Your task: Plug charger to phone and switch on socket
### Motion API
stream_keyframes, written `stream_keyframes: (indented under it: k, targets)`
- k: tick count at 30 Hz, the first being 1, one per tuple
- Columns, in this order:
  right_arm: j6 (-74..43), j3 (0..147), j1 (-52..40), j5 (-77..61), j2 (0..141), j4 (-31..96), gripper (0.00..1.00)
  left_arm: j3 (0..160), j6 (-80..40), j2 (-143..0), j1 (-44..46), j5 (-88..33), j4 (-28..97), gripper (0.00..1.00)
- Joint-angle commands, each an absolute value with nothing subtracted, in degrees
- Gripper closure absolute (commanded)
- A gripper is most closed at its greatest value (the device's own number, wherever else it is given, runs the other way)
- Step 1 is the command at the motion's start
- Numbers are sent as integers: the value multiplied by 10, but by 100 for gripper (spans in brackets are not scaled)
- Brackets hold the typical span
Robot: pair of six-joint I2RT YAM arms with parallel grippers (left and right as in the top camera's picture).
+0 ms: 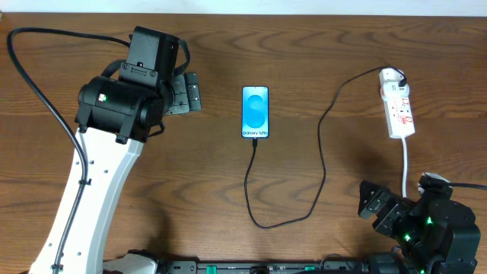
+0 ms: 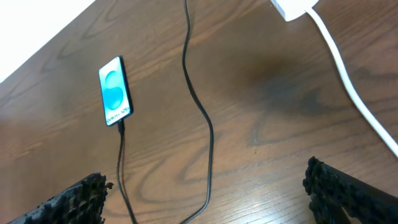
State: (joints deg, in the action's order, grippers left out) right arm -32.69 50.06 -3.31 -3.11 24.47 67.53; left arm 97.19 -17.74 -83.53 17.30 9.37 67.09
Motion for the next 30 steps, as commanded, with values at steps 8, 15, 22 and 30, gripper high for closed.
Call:
stream_keyframes:
  k: [8,15,22,30]
  targets:
    - [-350,496,-38,-29,242,698,1,975,-170,-839,171,101,672,4]
    - [-256,494,-38,-27,242,657,1,975,-170,-839,171,101,672,4]
    - [-146,483,-65,-34,212,574,1,975,-170,-839,171,101,672,4]
    - [-9,364,-83,-94,115,433,1,975,-170,-839,171,101,672,4]
